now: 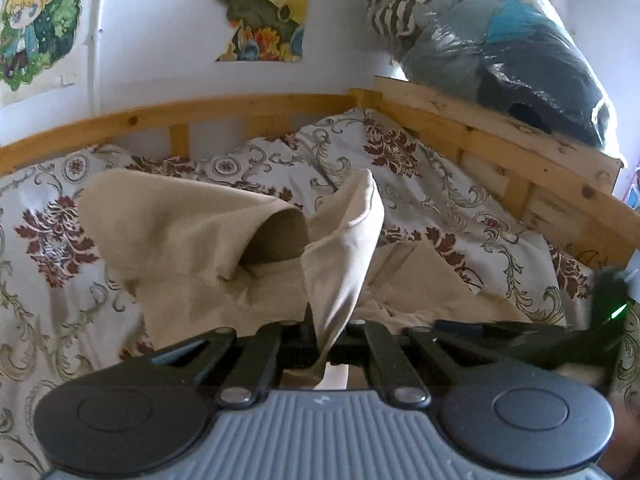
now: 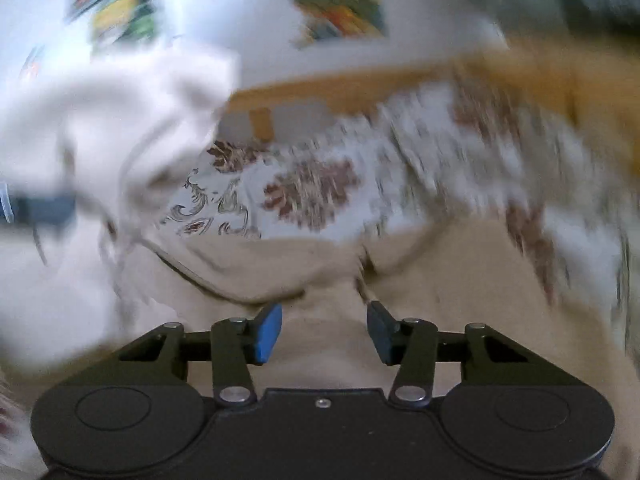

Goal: Fold large clothes

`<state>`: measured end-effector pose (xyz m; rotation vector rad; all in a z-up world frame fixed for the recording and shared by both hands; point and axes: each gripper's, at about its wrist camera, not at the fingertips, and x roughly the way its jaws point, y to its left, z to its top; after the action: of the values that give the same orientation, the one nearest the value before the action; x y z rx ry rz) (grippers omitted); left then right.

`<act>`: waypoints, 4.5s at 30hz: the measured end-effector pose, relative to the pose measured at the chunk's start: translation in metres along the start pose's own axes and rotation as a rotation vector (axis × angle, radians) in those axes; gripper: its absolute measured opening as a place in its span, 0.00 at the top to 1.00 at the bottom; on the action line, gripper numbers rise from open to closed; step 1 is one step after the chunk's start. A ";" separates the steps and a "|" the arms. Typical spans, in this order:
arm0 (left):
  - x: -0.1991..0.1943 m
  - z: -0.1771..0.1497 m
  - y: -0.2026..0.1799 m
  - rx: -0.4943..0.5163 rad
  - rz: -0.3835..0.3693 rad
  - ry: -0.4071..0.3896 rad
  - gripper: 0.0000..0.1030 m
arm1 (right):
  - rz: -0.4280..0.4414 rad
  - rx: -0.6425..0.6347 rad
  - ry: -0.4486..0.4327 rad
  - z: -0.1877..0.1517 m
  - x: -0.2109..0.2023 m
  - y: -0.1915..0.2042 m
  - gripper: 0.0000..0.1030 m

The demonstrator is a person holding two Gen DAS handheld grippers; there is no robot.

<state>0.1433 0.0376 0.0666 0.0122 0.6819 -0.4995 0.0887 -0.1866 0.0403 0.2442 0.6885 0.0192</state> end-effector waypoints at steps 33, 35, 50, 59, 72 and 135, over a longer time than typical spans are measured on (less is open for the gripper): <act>0.056 -0.084 -0.139 0.470 -0.173 0.163 0.99 | 0.177 0.575 -0.066 0.012 -0.042 -0.131 0.24; 0.055 -0.087 -0.139 0.484 -0.173 0.156 0.99 | 0.205 0.522 -0.059 0.015 -0.033 -0.124 0.23; 0.060 -0.081 -0.162 0.459 -0.181 0.099 0.99 | 0.187 0.287 -0.160 0.032 -0.044 -0.094 1.00; 0.080 -0.090 -0.164 0.445 -0.321 0.188 0.84 | -0.079 0.298 0.017 0.011 -0.026 -0.127 1.00; 0.007 -0.060 -0.081 0.094 -0.197 -0.030 0.10 | -0.236 0.168 -0.001 0.011 -0.030 -0.113 1.00; 0.084 -0.088 0.036 -0.239 -0.143 0.251 0.00 | -0.025 -0.575 -0.157 0.063 0.072 0.031 0.32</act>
<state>0.1622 0.0477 -0.0578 -0.2030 0.9903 -0.5565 0.1862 -0.1630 0.0489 -0.3123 0.5046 0.1697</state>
